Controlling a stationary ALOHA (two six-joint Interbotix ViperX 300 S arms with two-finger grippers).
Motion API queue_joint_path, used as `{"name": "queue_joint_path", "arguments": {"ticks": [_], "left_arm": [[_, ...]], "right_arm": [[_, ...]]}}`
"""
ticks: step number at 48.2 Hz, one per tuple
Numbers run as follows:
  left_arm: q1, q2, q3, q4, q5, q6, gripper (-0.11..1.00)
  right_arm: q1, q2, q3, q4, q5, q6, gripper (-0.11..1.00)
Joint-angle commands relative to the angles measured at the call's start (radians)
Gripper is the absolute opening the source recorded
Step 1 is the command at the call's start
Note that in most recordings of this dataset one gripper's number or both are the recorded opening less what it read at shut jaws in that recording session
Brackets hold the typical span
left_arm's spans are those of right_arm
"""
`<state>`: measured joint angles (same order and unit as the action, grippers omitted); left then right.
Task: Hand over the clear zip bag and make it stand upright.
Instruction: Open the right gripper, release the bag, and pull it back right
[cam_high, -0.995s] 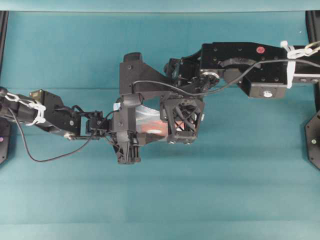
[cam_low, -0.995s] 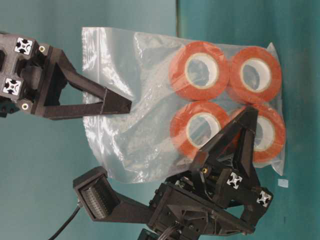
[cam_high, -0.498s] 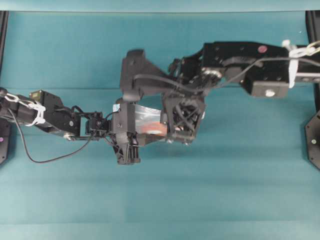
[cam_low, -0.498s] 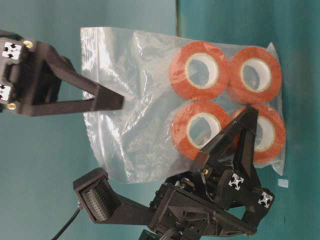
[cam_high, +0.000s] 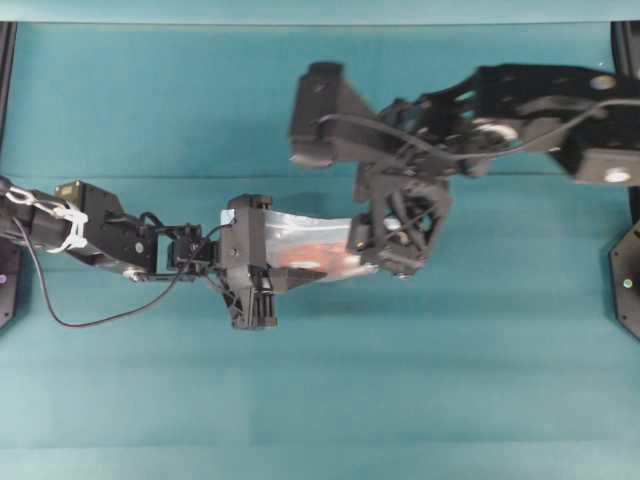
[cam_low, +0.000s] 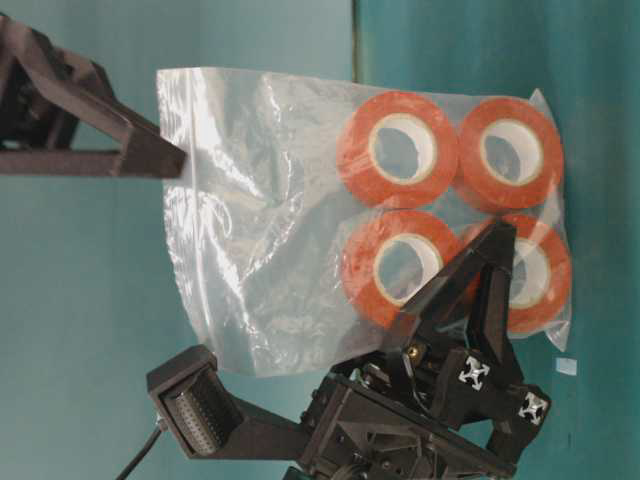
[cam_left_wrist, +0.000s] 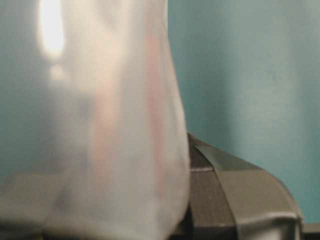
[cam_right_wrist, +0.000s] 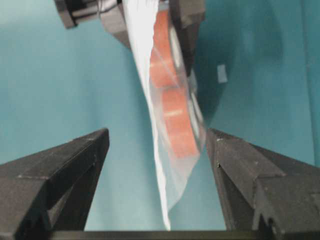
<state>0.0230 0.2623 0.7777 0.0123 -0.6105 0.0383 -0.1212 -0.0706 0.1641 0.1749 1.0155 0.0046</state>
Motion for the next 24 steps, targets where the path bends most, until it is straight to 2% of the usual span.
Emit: {"name": "queue_joint_path", "arguments": {"ticks": [1, 11, 24], "left_arm": [[-0.005, -0.012, -0.008, 0.002, 0.018, 0.002, 0.25], [-0.008, -0.018, -0.021, 0.002, 0.058, 0.035, 0.25], [-0.008, -0.018, -0.038, 0.002, 0.091, 0.04, 0.25]], "right_arm": [[-0.006, -0.06, 0.012, 0.002, -0.023, 0.014, 0.85], [-0.014, -0.137, 0.086, 0.002, -0.091, 0.031, 0.85], [-0.029, -0.216, 0.17, 0.002, -0.15, 0.032, 0.85]]}}
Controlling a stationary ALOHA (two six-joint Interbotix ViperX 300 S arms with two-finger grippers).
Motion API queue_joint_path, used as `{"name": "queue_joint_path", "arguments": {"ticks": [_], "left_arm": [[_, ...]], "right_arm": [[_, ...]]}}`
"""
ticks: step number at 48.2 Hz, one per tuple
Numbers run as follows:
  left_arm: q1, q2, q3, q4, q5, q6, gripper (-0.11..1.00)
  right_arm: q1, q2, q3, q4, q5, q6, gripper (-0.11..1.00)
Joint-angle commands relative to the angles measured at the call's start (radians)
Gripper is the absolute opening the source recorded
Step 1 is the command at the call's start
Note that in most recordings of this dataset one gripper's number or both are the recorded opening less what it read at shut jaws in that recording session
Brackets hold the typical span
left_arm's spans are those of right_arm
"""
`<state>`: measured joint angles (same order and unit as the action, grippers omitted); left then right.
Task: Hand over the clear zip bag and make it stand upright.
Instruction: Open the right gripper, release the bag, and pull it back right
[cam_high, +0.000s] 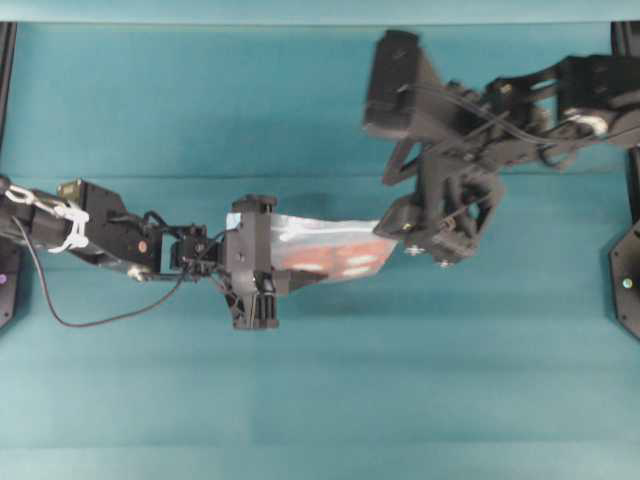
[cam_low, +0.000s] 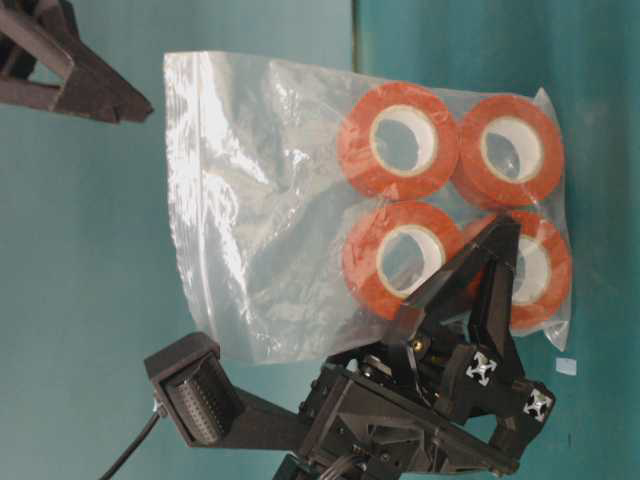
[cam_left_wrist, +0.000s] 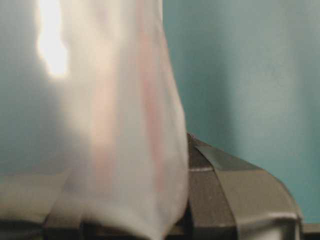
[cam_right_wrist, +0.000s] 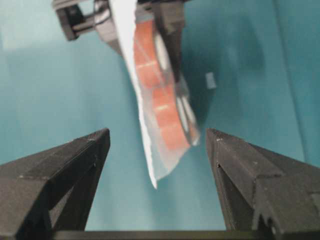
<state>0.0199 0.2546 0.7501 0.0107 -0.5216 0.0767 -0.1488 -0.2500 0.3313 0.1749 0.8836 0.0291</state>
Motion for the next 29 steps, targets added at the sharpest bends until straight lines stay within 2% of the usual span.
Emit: {"name": "queue_joint_path", "arguments": {"ticks": [1, 29], "left_arm": [[-0.005, -0.011, -0.009, 0.002, 0.002, 0.002, 0.25], [-0.002, -0.012, -0.011, 0.002, 0.012, -0.002, 0.25]], "right_arm": [[-0.002, -0.043, 0.008, 0.0, -0.02, 0.008, 0.85], [-0.002, -0.15, 0.132, 0.002, -0.129, 0.0, 0.85]]}}
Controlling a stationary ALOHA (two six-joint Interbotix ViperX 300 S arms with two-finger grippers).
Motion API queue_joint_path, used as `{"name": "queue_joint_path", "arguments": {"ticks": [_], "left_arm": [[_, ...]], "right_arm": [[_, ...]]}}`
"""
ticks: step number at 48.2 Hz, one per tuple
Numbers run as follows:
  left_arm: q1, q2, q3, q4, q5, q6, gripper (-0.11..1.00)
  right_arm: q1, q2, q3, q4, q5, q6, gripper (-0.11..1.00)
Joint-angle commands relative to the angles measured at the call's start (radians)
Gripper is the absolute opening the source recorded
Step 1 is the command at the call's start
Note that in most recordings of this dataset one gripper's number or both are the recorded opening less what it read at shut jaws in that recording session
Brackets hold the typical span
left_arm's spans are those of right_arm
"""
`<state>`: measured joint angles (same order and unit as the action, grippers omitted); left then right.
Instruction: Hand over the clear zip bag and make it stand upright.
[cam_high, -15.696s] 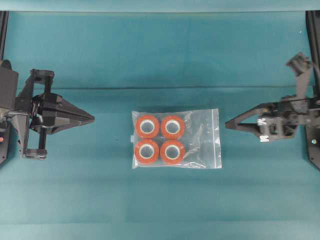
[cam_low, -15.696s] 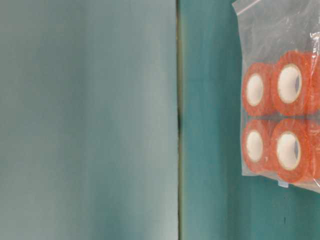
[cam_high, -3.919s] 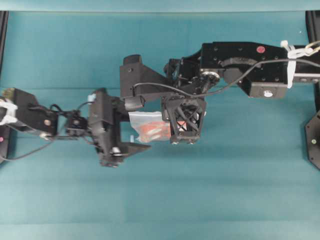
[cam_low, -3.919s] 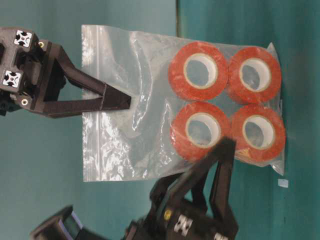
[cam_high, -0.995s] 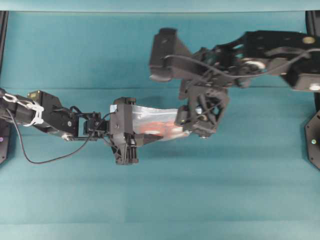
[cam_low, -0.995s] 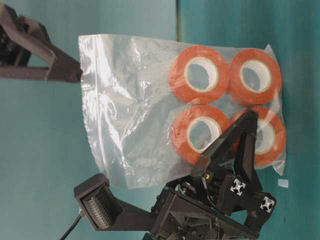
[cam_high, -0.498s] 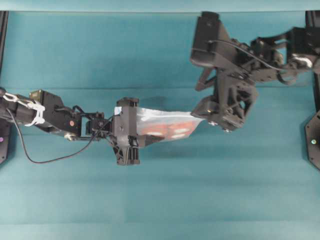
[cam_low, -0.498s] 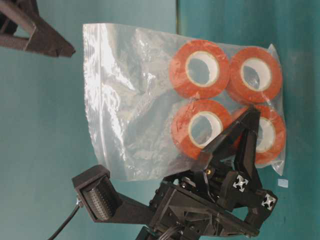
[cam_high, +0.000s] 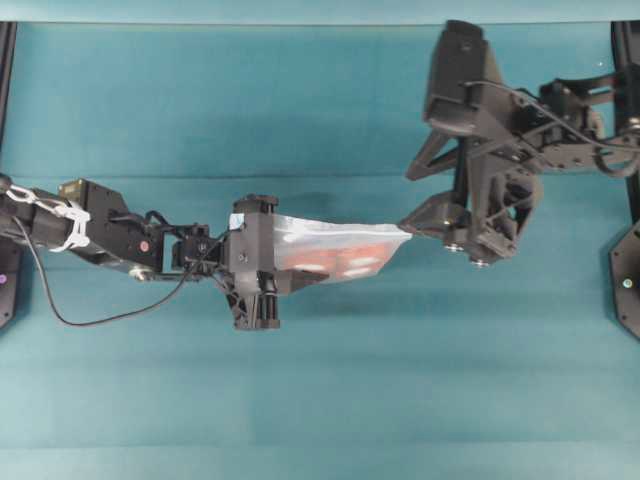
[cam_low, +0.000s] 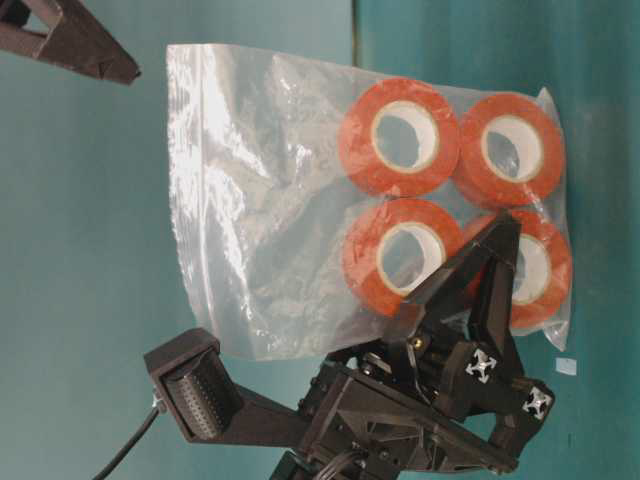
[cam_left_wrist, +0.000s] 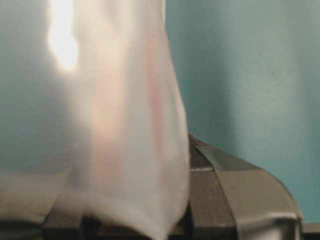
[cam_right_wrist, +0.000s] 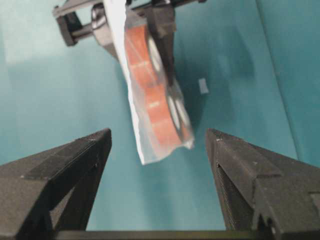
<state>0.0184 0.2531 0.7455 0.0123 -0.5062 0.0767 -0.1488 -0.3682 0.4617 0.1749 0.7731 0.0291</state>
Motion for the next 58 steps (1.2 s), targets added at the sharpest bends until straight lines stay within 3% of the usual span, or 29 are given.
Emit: {"name": "queue_joint_path", "arguments": {"ticks": [1, 58], "left_arm": [[0.0, -0.012, -0.006, 0.0, -0.002, -0.002, 0.25], [0.003, -0.012, -0.006, 0.002, -0.002, 0.0, 0.25]], "right_arm": [[-0.002, -0.035, 0.005, 0.002, -0.02, -0.002, 0.85], [0.015, -0.097, 0.061, 0.002, -0.057, 0.002, 0.85]]}}
